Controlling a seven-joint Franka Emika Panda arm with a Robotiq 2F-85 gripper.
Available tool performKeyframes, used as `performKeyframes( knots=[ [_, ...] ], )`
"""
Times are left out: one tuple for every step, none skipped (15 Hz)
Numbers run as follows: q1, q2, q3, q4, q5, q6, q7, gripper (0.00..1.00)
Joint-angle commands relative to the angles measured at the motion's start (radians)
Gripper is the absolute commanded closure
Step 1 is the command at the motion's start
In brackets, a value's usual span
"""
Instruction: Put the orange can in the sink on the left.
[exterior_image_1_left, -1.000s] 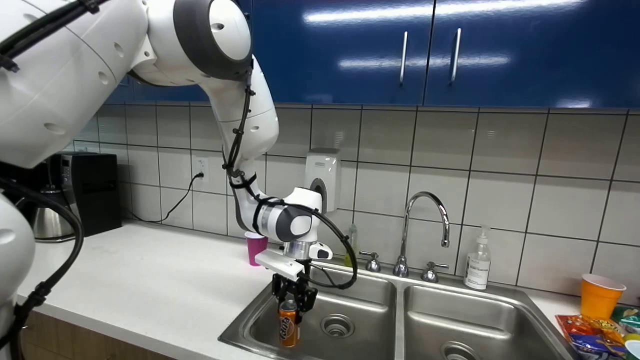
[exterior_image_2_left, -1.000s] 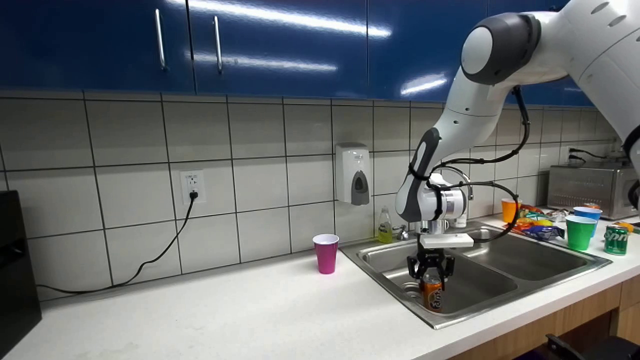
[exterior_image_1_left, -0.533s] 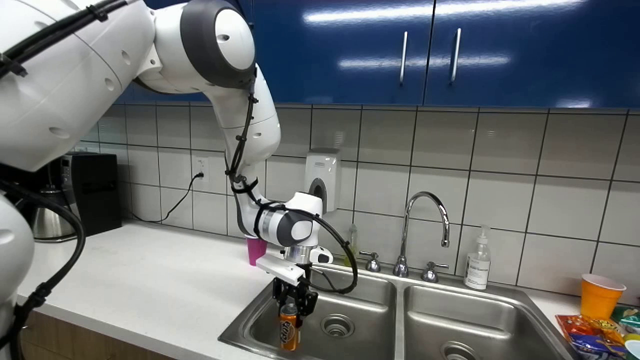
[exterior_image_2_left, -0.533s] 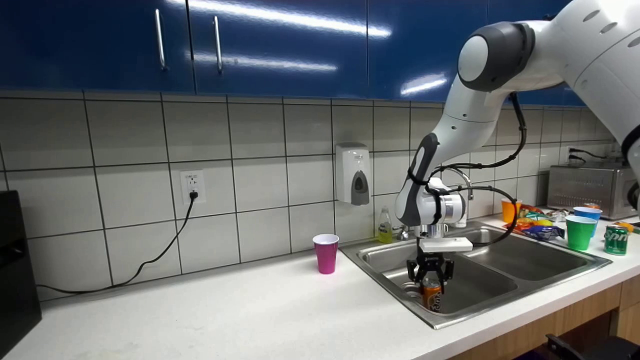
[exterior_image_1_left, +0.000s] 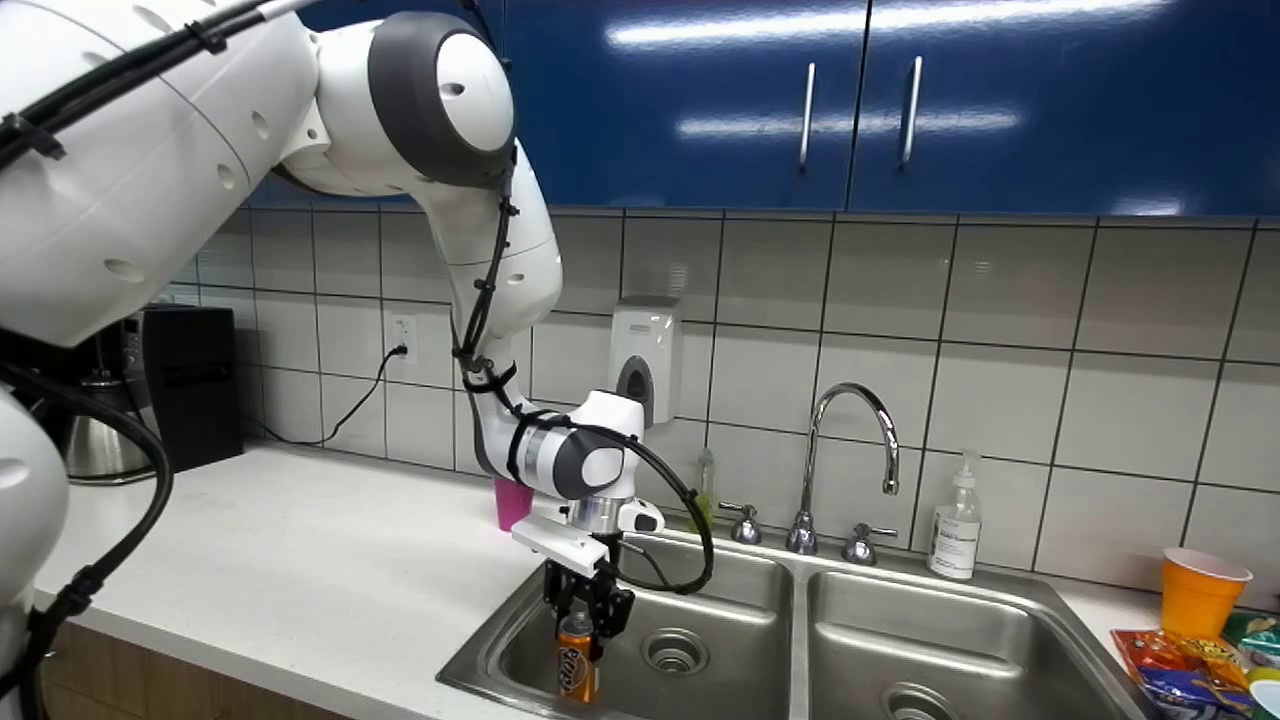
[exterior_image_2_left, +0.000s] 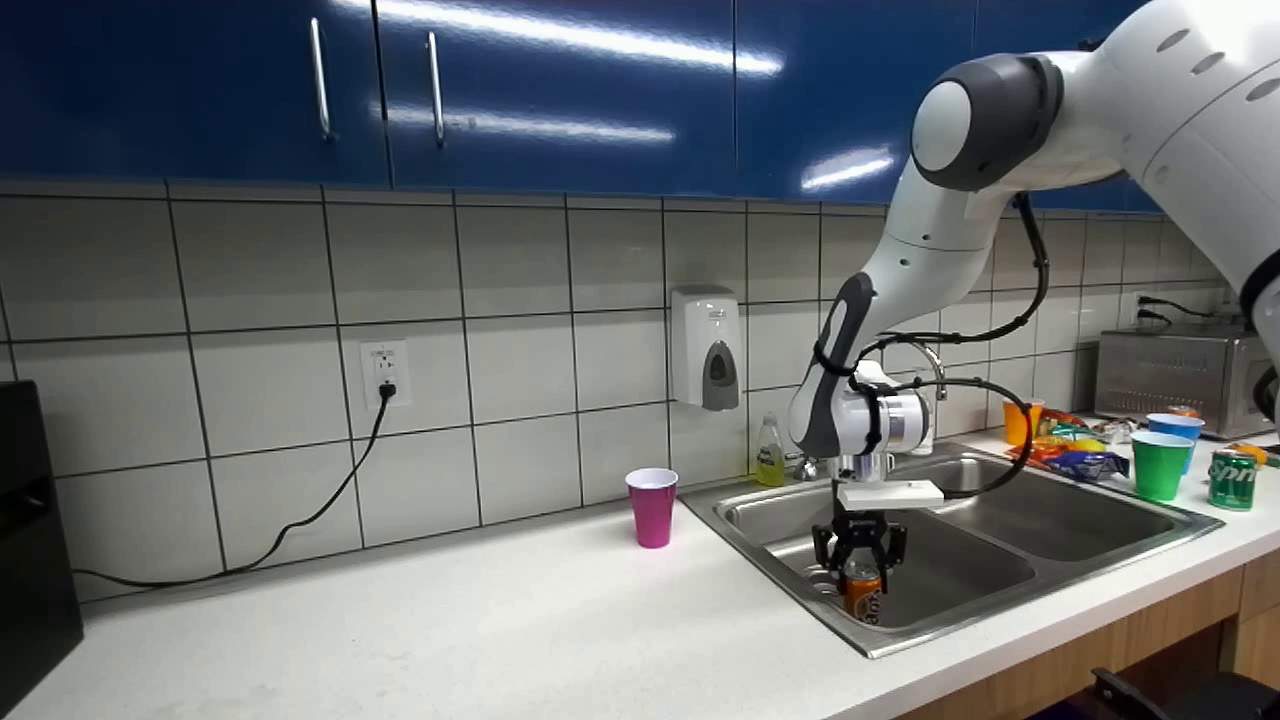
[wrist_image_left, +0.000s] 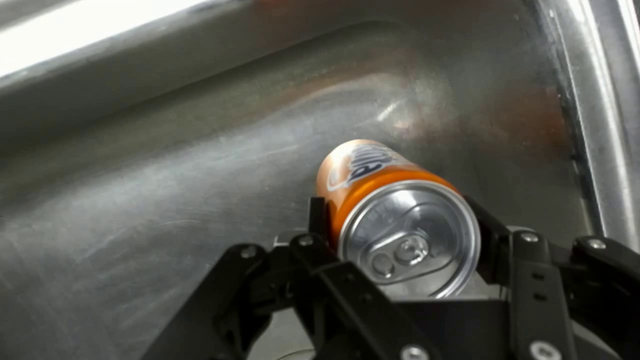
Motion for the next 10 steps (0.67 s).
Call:
performKeyframes(
  knots=[
    [-0.011, 0.0, 0.01, 0.002, -0.013, -0.001, 0.009, 0.36],
    [-0.011, 0.0, 0.01, 0.002, -0.013, -0.001, 0.009, 0.36],
    [-0.011, 0.0, 0.01, 0.002, -0.013, -0.001, 0.009, 0.36],
    [-0.011, 0.0, 0.01, 0.002, -0.013, -0.001, 0.009, 0.36],
    [-0.011, 0.0, 0.01, 0.002, -0.013, -0.001, 0.009, 0.36],
    [-0.011, 0.0, 0.01, 0.002, -0.013, -0.001, 0.009, 0.36],
    [-0.011, 0.0, 0.01, 0.002, -0.013, -0.001, 0.009, 0.36],
    [-0.011, 0.0, 0.01, 0.002, -0.013, -0.001, 0.009, 0.36],
    [-0.011, 0.0, 0.01, 0.002, -0.013, -0.001, 0.009, 0.36],
    [-0.013, -0.002, 0.01, -0.001, -0.01, 0.008, 0.011, 0.61]
  ],
)
